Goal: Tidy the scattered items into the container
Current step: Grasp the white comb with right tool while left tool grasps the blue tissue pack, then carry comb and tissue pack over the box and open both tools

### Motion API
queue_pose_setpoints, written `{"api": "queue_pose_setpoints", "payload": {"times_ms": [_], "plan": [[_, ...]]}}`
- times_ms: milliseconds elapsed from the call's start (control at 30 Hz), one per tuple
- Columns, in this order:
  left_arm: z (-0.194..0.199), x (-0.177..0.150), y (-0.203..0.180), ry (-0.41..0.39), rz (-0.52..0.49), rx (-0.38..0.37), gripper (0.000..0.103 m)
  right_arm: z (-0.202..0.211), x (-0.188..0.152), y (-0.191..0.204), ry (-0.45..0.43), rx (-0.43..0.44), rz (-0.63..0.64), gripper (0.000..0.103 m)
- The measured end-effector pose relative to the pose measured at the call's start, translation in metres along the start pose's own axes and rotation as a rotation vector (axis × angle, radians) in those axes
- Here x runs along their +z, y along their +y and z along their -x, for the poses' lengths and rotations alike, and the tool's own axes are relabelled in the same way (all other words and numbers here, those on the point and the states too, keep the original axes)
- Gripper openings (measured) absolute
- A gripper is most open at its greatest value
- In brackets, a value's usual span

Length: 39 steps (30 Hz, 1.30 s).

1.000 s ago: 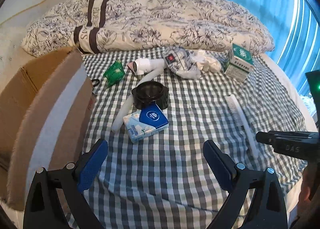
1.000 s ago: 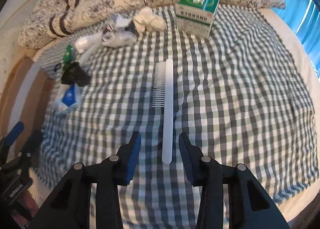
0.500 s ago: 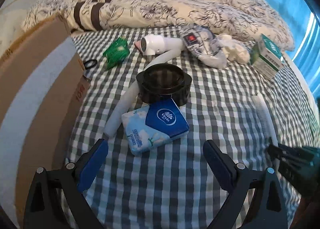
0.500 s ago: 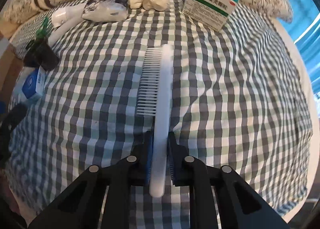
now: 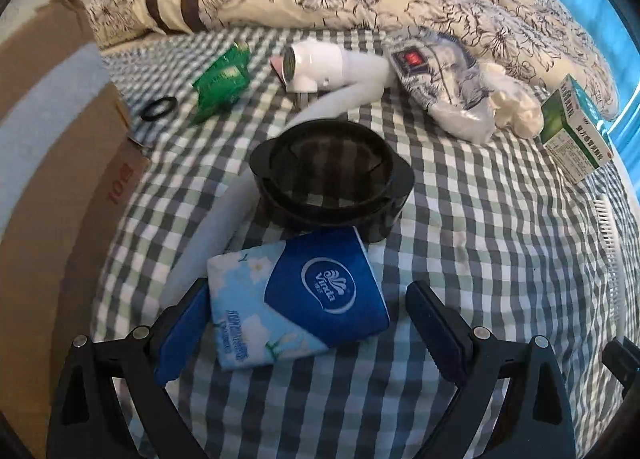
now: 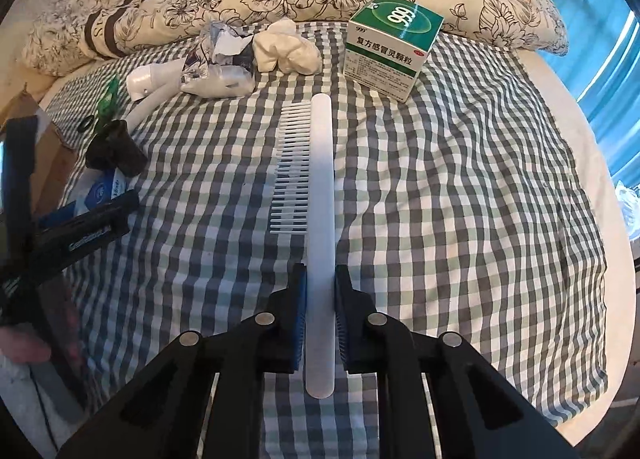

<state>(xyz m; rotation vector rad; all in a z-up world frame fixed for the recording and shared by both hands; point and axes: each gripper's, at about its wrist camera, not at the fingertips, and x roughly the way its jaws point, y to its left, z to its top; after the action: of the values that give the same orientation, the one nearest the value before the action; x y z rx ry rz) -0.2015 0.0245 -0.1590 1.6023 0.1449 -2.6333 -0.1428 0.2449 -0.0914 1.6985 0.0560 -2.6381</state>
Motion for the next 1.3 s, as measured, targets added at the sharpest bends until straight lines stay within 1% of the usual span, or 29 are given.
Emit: {"api": "queue_pose_setpoints", "payload": {"times_ms": [33, 100, 133, 167, 233, 267, 400, 467, 600, 800, 900, 1033, 1133, 1300], "plan": [[-0.004, 0.001, 0.002, 0.022, 0.000, -0.017, 0.098, 0.000, -0.001, 0.000, -0.001, 0.001, 0.001, 0.013], [-0.004, 0.003, 0.006, 0.027, 0.013, -0.037, 0.094, 0.001, -0.002, -0.002, -0.003, 0.008, -0.004, 0.013], [-0.003, 0.004, 0.007, 0.025, 0.008, -0.035, 0.076, 0.002, -0.002, -0.004, -0.001, 0.019, -0.007, 0.013], [0.000, 0.005, 0.007, 0.022, 0.002, -0.035, 0.075, 0.002, -0.001, -0.007, 0.000, 0.035, -0.014, 0.013], [0.004, 0.006, 0.009, 0.029, -0.006, -0.063, 0.075, 0.004, -0.001, -0.008, -0.002, 0.037, -0.019, 0.013], [0.008, 0.006, 0.010, 0.023, -0.001, -0.065, 0.074, 0.006, -0.001, -0.008, -0.007, 0.035, -0.021, 0.013], [0.030, 0.003, 0.007, -0.021, -0.015, -0.040, 0.074, 0.018, -0.001, -0.007, -0.026, 0.047, -0.023, 0.013], [0.047, 0.001, 0.003, -0.047, -0.034, -0.025, 0.074, 0.025, -0.002, -0.006, -0.035, 0.051, -0.022, 0.013], [0.086, -0.005, -0.005, -0.106, -0.075, -0.017, 0.075, 0.043, -0.003, -0.003, -0.055, 0.073, -0.026, 0.013], [0.146, -0.006, -0.013, -0.200, -0.130, -0.019, 0.075, 0.078, -0.008, 0.013, -0.100, 0.099, -0.008, 0.013], [0.175, -0.007, -0.001, -0.241, -0.123, -0.027, 0.075, 0.097, -0.011, 0.026, -0.125, 0.112, 0.009, 0.013], [0.211, -0.006, 0.027, -0.291, -0.099, -0.015, 0.075, 0.126, -0.012, 0.052, -0.170, 0.144, 0.041, 0.013], [0.230, -0.003, 0.050, -0.313, -0.079, 0.013, 0.075, 0.148, -0.007, 0.082, -0.202, 0.179, 0.081, 0.013], [0.260, -0.002, 0.109, -0.359, -0.025, 0.060, 0.075, 0.178, 0.006, 0.151, -0.243, 0.291, 0.176, 0.013]]}}
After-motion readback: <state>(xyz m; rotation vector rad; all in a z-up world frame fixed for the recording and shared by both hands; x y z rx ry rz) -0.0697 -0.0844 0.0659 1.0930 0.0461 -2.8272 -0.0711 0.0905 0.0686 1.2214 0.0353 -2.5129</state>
